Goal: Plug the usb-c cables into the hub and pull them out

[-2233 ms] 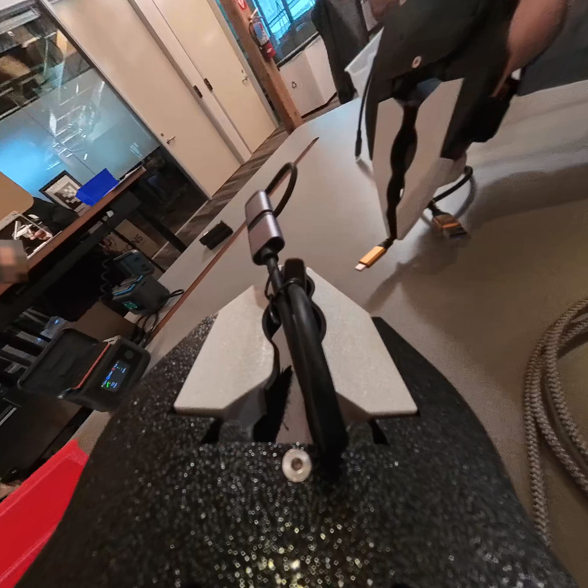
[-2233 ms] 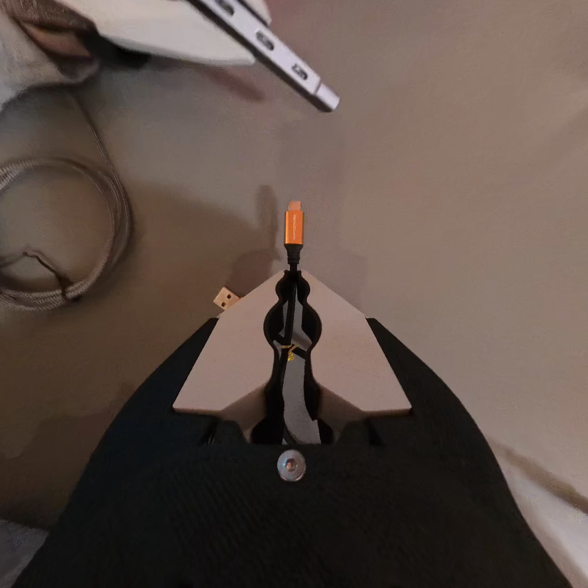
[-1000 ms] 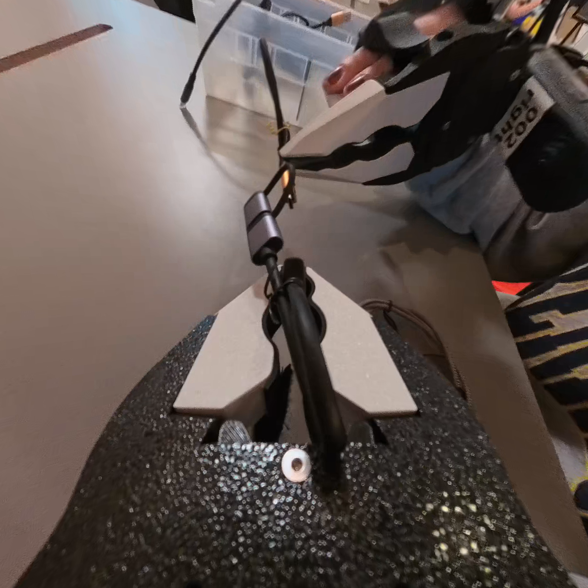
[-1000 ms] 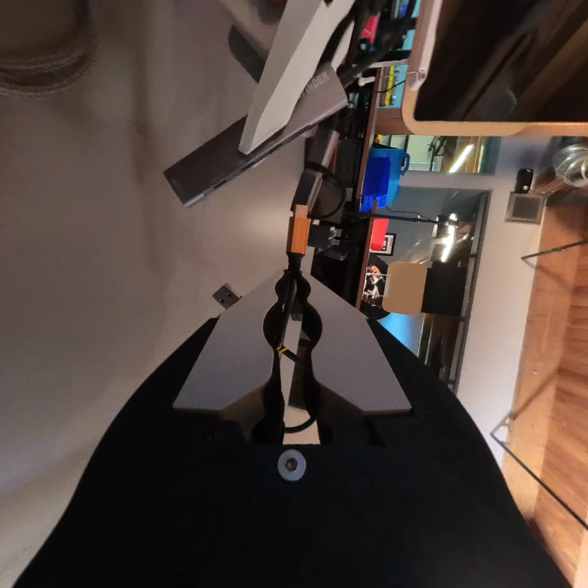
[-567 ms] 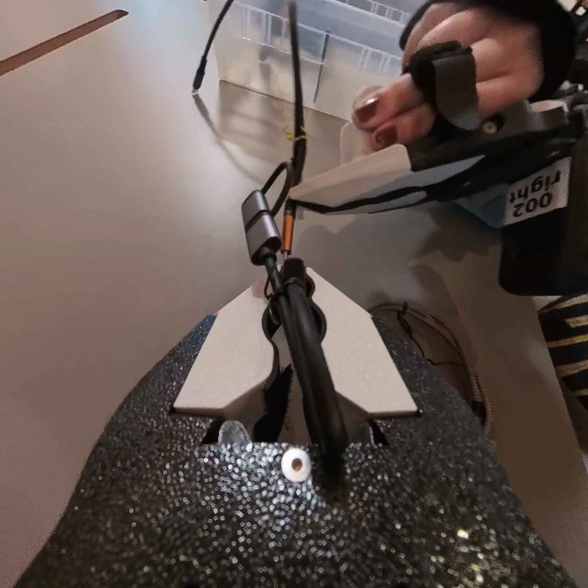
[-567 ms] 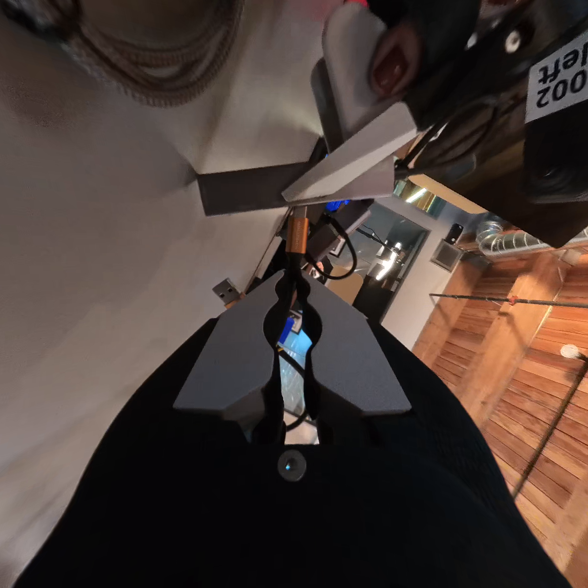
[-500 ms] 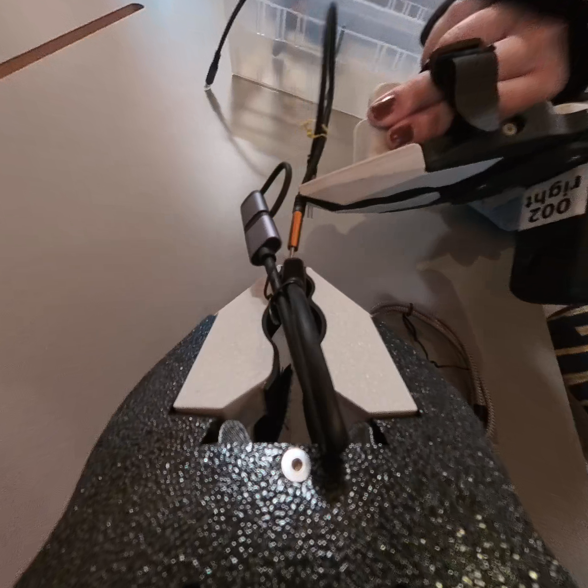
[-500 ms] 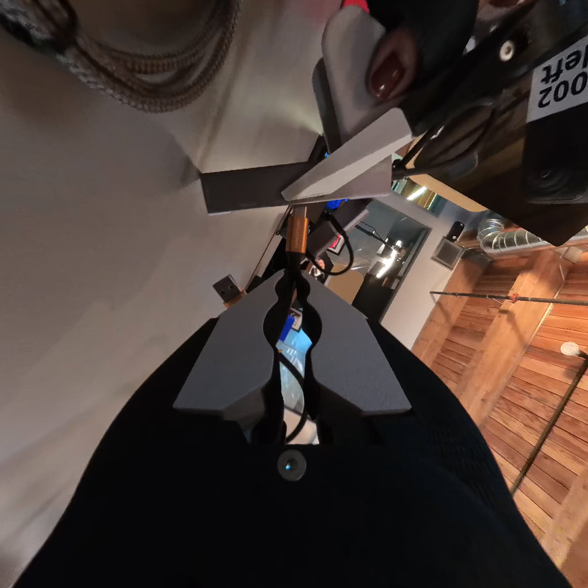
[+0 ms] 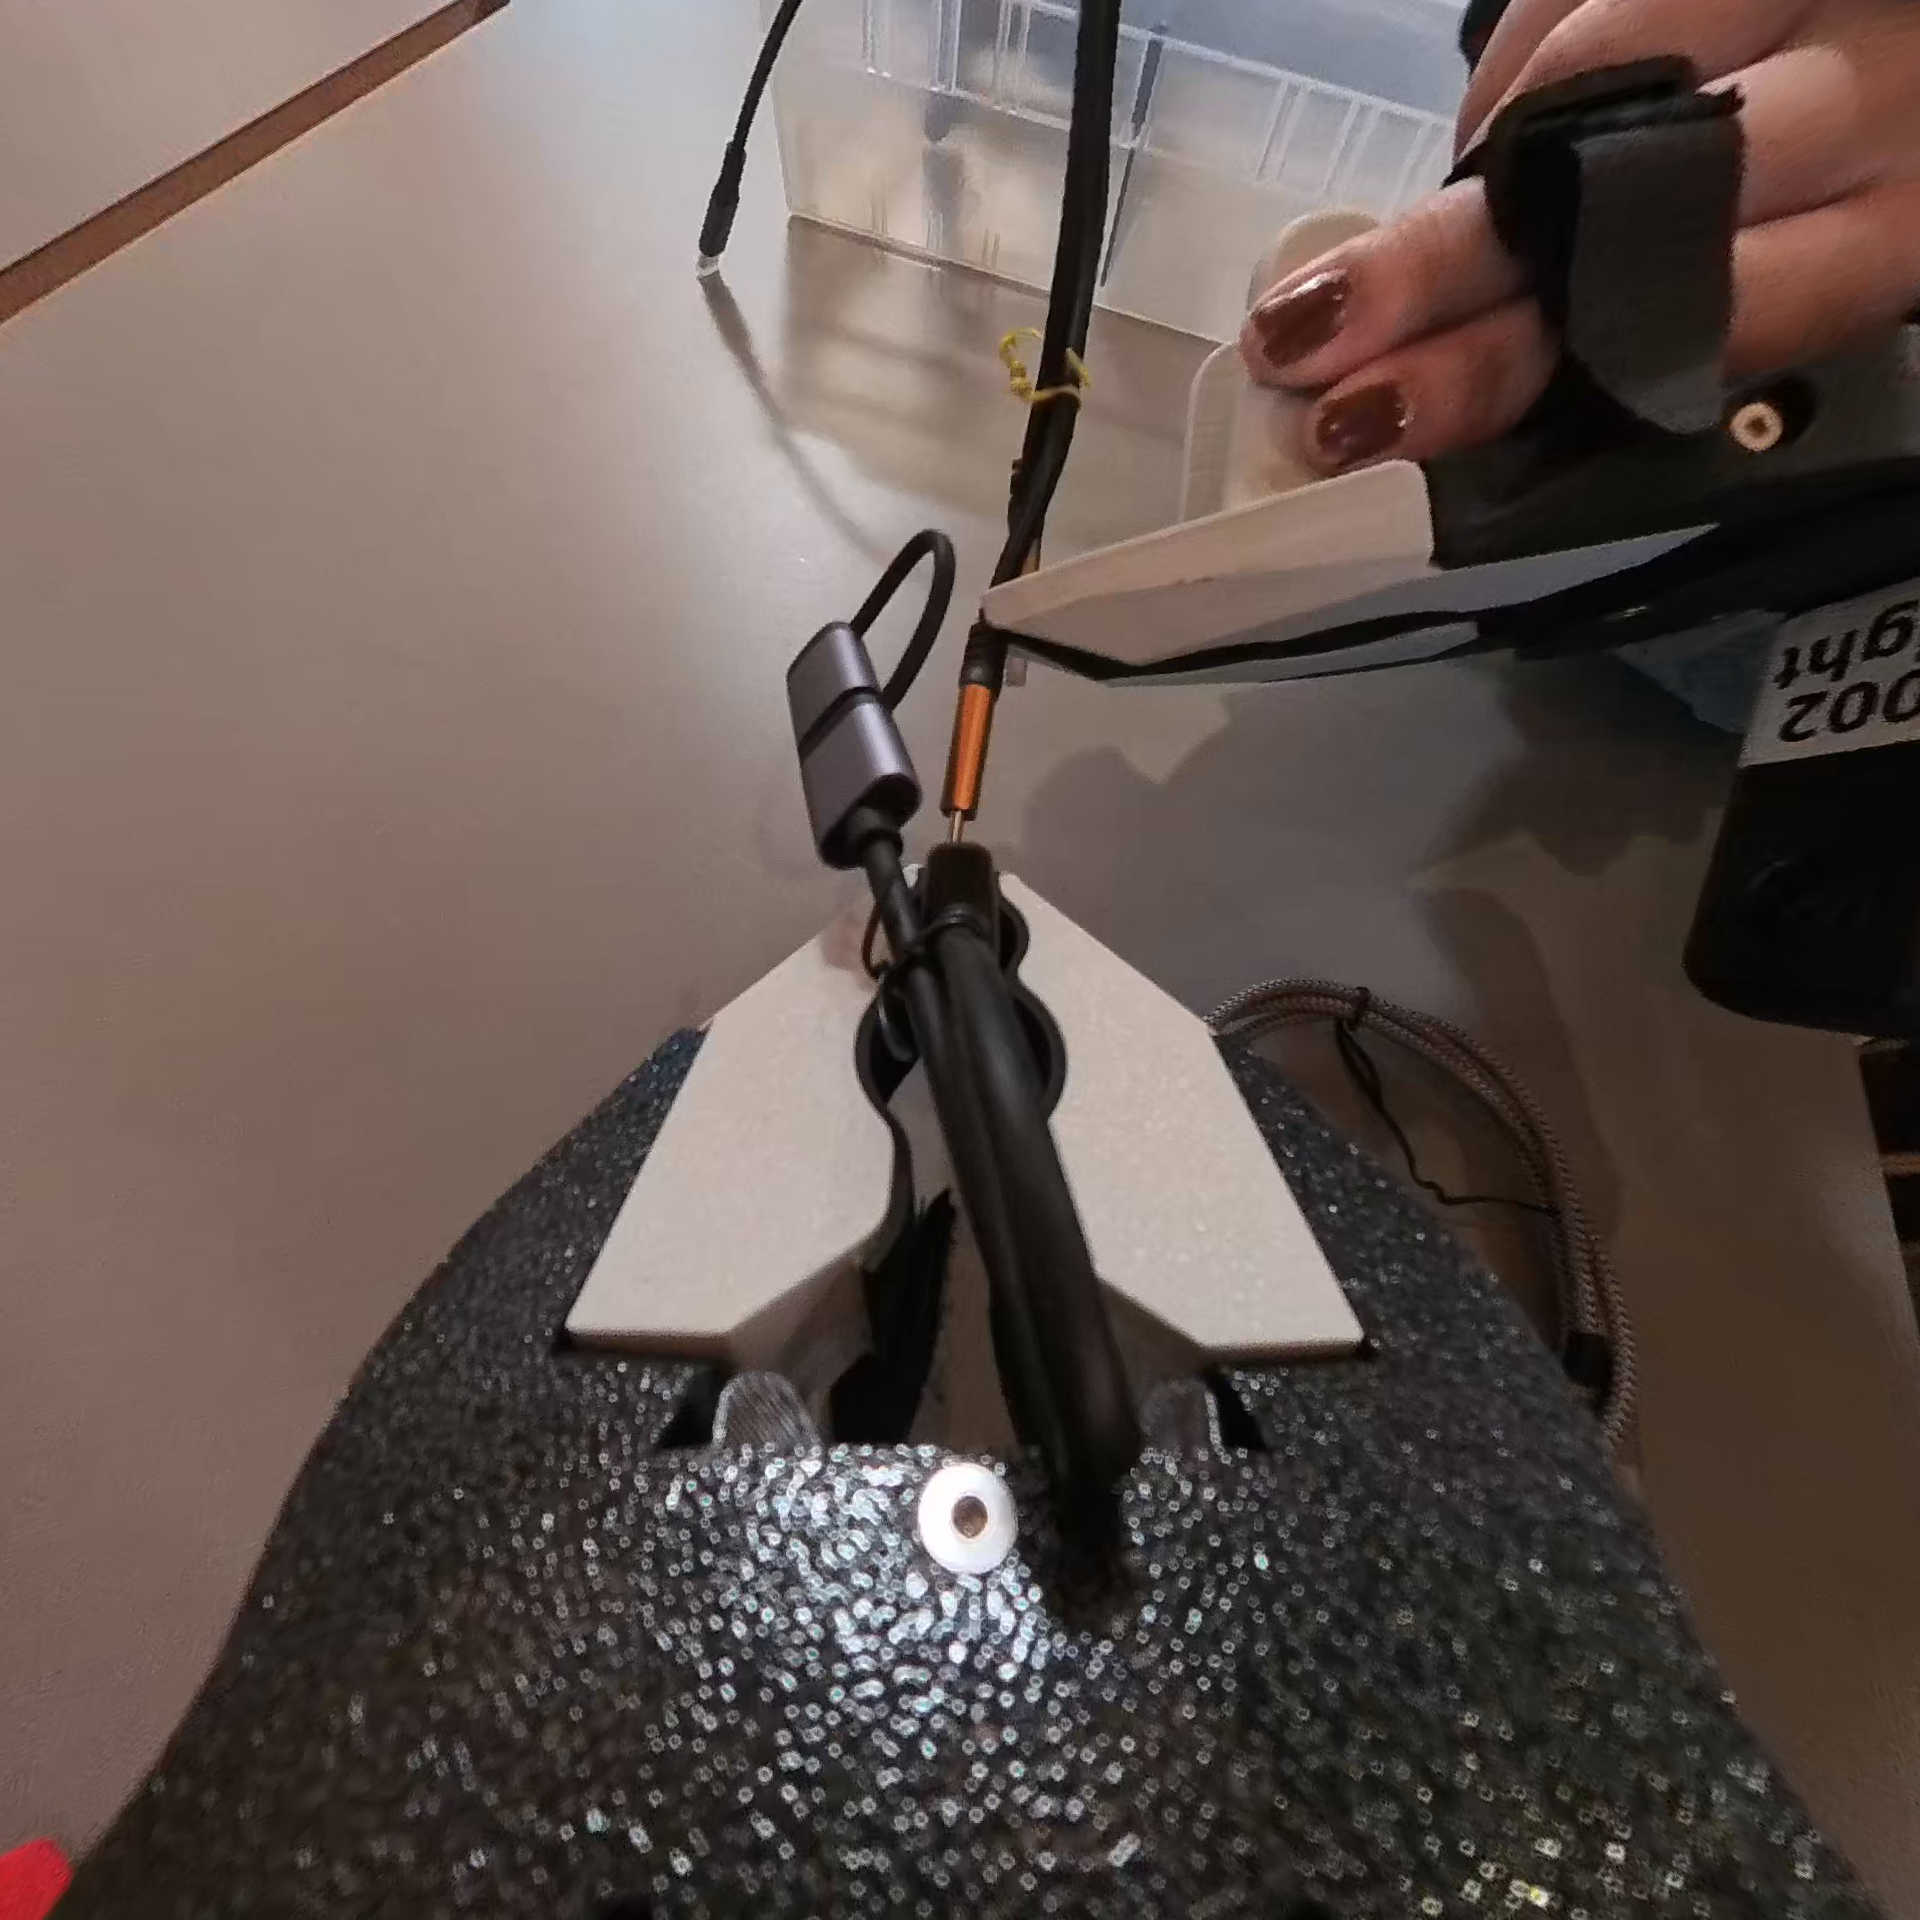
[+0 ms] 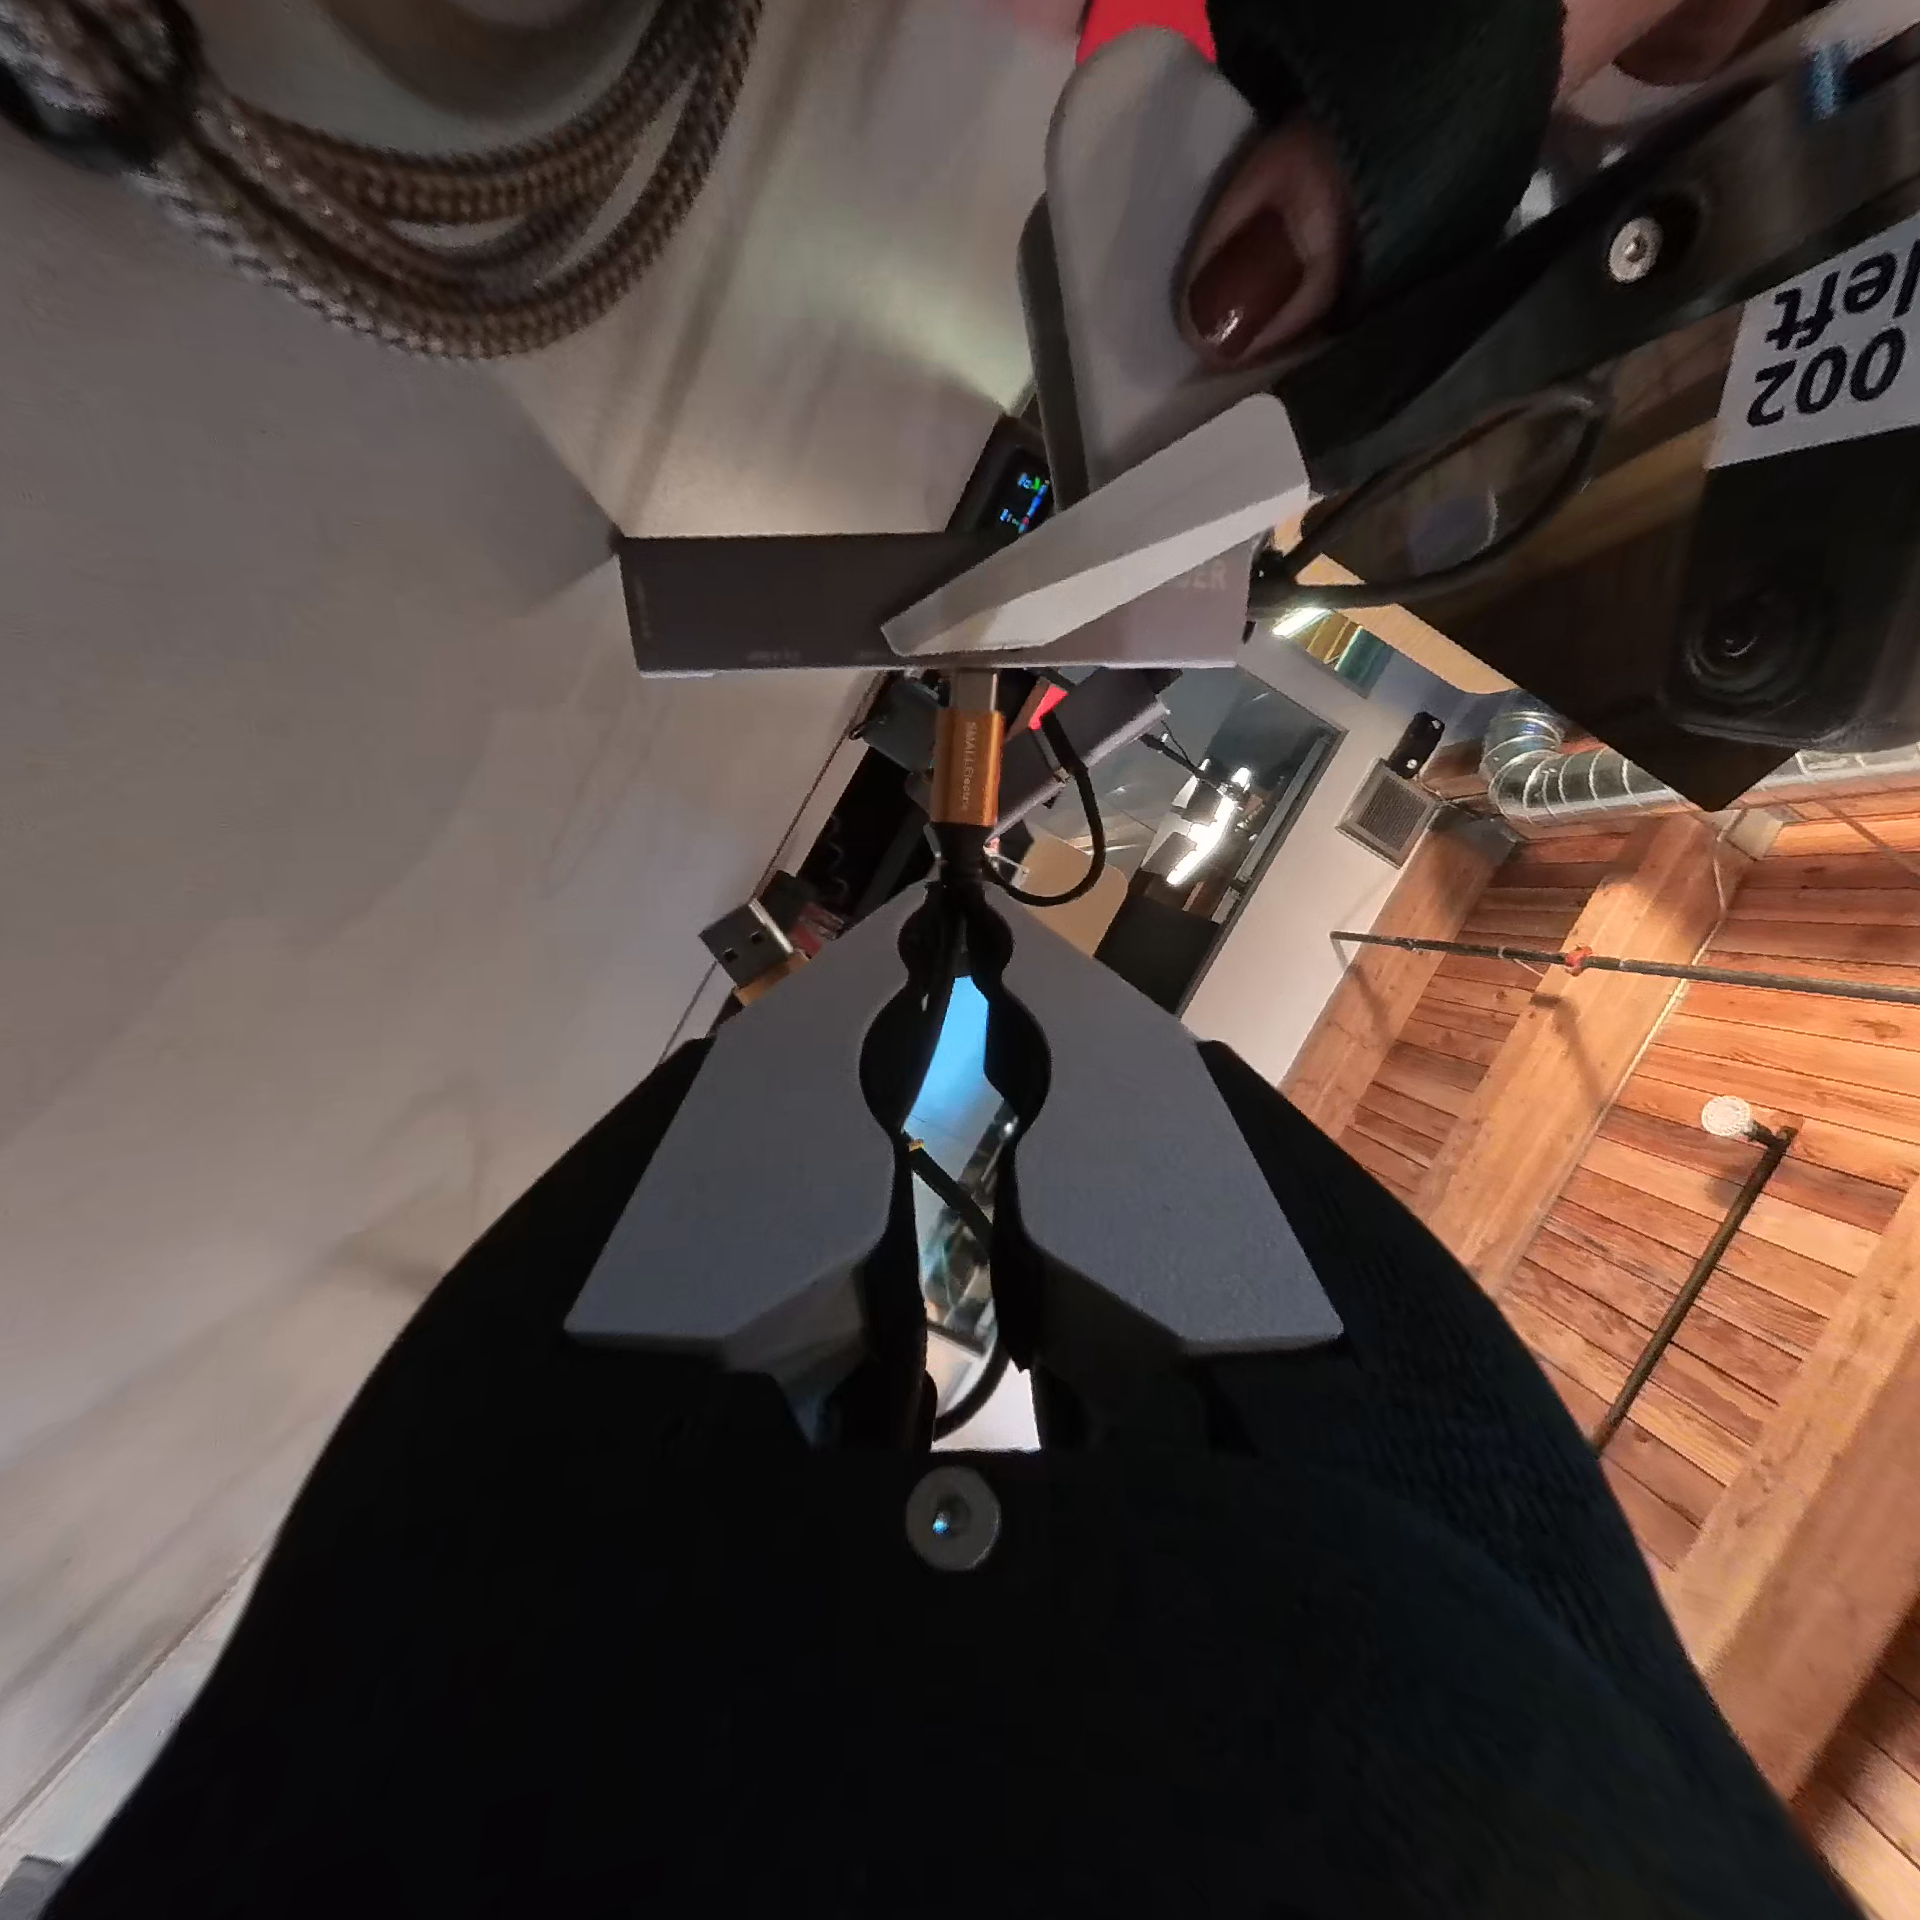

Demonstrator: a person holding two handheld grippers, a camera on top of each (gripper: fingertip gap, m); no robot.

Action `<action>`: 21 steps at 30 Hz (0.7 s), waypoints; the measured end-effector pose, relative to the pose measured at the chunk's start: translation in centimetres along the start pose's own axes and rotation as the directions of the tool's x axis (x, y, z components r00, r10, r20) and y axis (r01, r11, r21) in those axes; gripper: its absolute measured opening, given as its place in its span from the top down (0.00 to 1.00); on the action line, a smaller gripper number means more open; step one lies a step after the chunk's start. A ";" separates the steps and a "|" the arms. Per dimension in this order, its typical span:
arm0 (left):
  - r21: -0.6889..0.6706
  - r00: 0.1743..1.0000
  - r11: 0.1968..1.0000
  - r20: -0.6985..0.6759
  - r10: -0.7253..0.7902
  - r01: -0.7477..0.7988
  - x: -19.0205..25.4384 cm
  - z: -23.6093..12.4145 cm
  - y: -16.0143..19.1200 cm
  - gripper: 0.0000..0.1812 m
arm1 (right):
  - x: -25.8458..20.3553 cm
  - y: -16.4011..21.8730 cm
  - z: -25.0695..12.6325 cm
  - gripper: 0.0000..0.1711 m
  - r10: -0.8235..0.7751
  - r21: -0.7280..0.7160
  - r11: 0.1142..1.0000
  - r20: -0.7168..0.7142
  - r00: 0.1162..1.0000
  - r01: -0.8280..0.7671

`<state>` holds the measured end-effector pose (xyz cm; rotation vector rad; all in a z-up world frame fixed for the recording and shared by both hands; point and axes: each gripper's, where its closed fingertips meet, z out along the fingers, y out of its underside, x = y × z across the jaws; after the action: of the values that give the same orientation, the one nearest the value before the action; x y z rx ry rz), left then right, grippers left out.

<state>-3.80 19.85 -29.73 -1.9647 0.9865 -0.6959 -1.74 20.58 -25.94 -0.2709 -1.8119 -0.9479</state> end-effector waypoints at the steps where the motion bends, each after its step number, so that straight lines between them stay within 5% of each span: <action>1: -0.002 1.000 1.000 0.001 0.001 -0.001 0.0 0.0 0.0 0.96 | 0.1 0.0 0.0 0.99 -0.004 0.000 1.000 -0.006 1.000 0.004; 21: -0.049 0.999 0.998 0.034 0.036 -0.034 0.4 0.0 0.1 0.96 | 0.5 -0.8 -0.6 1.00 0.005 0.011 1.000 -0.013 1.000 -0.005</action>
<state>-3.58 19.51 -29.76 -1.9897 1.0226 -0.6214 -1.97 19.49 -25.82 -0.2615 -1.8037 -0.9338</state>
